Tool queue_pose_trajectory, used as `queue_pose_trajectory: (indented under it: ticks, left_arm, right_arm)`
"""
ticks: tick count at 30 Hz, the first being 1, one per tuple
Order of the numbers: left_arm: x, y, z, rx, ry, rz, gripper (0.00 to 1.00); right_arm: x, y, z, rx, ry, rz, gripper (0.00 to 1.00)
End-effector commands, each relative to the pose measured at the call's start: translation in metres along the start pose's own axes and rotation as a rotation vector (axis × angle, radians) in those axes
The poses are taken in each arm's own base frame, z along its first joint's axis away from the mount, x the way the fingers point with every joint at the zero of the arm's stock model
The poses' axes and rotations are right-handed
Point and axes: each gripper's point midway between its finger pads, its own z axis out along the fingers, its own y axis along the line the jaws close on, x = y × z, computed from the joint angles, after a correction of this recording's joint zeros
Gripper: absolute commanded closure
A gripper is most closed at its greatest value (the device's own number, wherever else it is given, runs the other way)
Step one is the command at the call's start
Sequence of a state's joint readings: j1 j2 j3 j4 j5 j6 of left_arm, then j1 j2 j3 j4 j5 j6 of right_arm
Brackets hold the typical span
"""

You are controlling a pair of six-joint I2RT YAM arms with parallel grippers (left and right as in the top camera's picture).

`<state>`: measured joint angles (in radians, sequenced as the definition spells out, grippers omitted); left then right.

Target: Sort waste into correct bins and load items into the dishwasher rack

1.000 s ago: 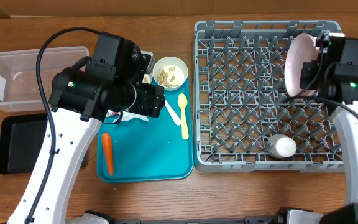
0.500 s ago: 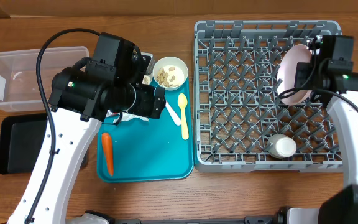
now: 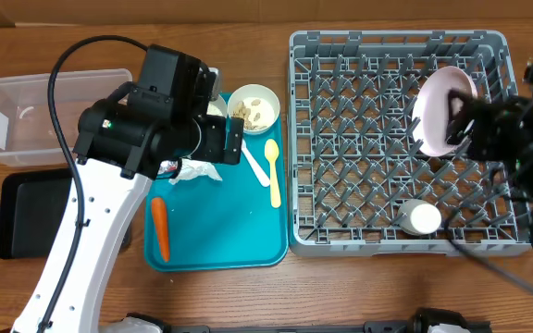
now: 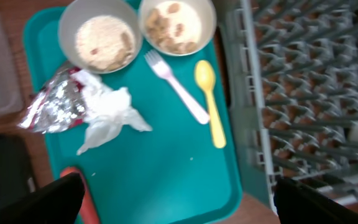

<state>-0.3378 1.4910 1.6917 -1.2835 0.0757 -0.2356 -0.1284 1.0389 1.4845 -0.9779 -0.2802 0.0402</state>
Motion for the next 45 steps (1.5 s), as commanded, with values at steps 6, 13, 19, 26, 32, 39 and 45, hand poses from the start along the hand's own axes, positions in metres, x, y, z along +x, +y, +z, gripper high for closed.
queue_pose_trajectory:
  ticks: [6, 13, 19, 26, 32, 39, 45]
  left_arm:
    - [0.0, 0.029, 0.05, -0.176, 0.119, -0.137, 0.01]
    - [0.003, 0.032, 0.096, -0.192, 0.218, -0.087, 0.01]
    - [0.013, 0.02, 0.122, -0.109, 0.307, -0.02, 0.04]
    - [0.03, 0.012, 0.157, -0.075, 0.409, -0.176, 0.25]
    - [0.002, 0.047, 0.083, -0.143, 0.274, -0.272, 0.27]
    - [-0.009, 0.079, -0.041, -0.141, -0.016, -0.387, 0.18]
    - [0.027, 0.09, -0.108, -0.2, -0.126, -0.413, 0.0]
  right_arm:
    - [0.03, 0.063, -0.01, -0.38, 0.164, 0.096, 0.05]
    - [0.06, 0.054, 0.008, -0.35, 0.329, 0.194, 0.19]
    - [0.076, 0.046, 0.025, -0.33, 0.43, 0.248, 0.29]
    - [0.084, 0.035, 0.036, -0.261, 0.463, 0.233, 0.45]
    - [0.098, 0.06, 0.049, -0.199, 0.494, 0.075, 0.44]
    - [0.118, 0.122, 0.102, -0.203, 0.506, -0.071, 0.44]
    - [0.175, 0.167, 0.178, -0.182, 0.582, -0.192, 0.44]
